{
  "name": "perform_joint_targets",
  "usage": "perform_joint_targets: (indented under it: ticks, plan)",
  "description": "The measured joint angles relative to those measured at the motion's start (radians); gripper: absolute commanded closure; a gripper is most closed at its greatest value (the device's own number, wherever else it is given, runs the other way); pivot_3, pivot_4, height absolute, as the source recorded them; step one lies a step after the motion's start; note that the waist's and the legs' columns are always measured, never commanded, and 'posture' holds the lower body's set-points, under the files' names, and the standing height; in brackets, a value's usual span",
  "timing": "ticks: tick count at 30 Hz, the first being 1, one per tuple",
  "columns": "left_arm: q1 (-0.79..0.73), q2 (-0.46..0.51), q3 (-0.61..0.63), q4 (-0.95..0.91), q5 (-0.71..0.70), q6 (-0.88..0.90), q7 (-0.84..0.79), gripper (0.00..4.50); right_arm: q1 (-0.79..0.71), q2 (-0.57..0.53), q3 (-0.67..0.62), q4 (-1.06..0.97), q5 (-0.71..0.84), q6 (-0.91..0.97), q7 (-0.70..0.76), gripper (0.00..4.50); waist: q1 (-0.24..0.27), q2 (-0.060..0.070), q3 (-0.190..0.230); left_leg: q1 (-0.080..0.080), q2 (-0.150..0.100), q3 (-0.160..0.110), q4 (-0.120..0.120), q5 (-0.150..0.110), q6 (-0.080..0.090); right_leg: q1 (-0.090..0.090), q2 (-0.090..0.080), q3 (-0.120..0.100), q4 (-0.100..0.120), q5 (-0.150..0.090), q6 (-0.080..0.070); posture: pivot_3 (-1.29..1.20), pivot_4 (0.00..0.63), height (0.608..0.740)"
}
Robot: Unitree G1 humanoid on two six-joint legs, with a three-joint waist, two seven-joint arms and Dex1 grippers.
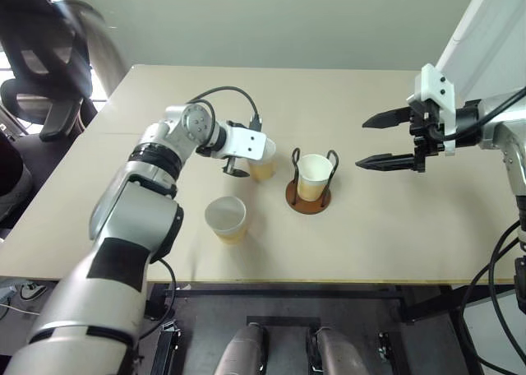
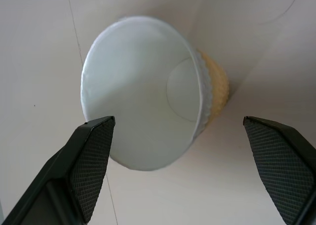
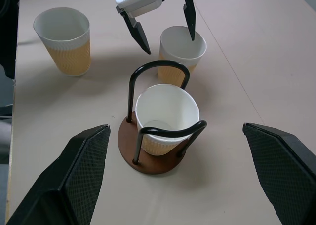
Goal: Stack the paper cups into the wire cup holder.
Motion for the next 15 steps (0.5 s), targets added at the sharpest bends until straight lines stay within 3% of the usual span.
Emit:
perform_joint_targets:
  ticks: [4, 13, 14, 15]
  plan:
    - [0.000, -0.007, 0.001, 0.000, -0.002, 0.000, -0.006, 0.90, 0.000, 0.000, 0.000, -0.004, 0.000, 0.000, -0.001, 0.04, -0.001, 0.000, 0.000, 0.000, 0.000, 0.001, 0.000, 0.000, 0.000, 0.000, 0.000, 0.000, 0.000, 0.000, 0.000, 0.00, 0.150, 0.740]
    - [0.019, -0.006, -0.020, 0.014, 0.020, -0.023, 0.008, 4.18, 0.004, 0.000, 0.000, -0.009, 0.000, -0.001, -0.002, 0.04, -0.001, 0.000, 0.000, 0.001, 0.000, 0.001, 0.000, 0.000, 0.000, 0.000, 0.001, 0.000, 0.000, 0.000, 0.000, 0.00, 0.150, 0.740]
    - [0.020, -0.007, -0.020, 0.018, 0.020, -0.023, 0.003, 4.46, 0.005, 0.000, 0.000, -0.009, 0.000, -0.001, -0.002, 0.04, -0.001, 0.000, 0.000, 0.000, 0.000, 0.001, 0.000, 0.001, 0.000, 0.000, 0.001, 0.000, 0.000, 0.000, 0.000, 0.00, 0.150, 0.740]
    - [0.020, -0.007, -0.021, 0.020, 0.020, -0.023, -0.001, 4.46, 0.005, 0.000, 0.000, -0.009, 0.000, -0.001, -0.003, 0.04, -0.001, 0.000, 0.000, 0.000, 0.000, 0.001, 0.000, 0.001, 0.000, 0.000, 0.001, 0.000, 0.000, 0.000, 0.000, 0.00, 0.150, 0.740]
